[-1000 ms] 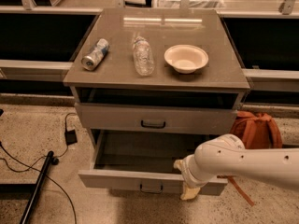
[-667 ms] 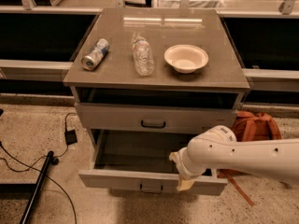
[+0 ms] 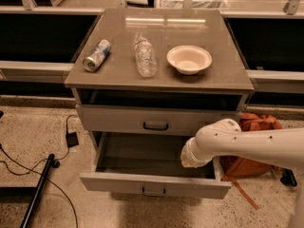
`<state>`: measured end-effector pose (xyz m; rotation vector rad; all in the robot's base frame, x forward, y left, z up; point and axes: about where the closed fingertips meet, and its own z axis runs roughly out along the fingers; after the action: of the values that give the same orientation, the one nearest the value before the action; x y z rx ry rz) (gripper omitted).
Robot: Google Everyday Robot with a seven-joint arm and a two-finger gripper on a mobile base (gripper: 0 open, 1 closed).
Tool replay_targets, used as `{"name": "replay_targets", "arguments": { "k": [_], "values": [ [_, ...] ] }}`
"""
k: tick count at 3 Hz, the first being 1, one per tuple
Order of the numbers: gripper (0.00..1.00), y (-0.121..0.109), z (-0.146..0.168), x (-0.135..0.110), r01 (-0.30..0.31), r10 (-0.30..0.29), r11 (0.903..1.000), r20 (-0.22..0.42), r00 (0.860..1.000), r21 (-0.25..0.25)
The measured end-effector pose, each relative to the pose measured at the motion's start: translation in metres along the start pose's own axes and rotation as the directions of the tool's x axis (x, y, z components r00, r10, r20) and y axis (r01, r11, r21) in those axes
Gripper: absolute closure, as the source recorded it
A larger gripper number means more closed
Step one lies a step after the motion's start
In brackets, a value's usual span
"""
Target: Open middle drawer
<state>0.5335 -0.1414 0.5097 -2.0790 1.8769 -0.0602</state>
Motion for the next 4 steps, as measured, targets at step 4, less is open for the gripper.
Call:
{"name": "replay_targets", "arguments": {
  "k": [4],
  "values": [
    [1.00, 0.042, 0.110, 0.091, -0.292, 0.320, 0.9295, 0.097, 0.942, -0.225]
  ]
}}
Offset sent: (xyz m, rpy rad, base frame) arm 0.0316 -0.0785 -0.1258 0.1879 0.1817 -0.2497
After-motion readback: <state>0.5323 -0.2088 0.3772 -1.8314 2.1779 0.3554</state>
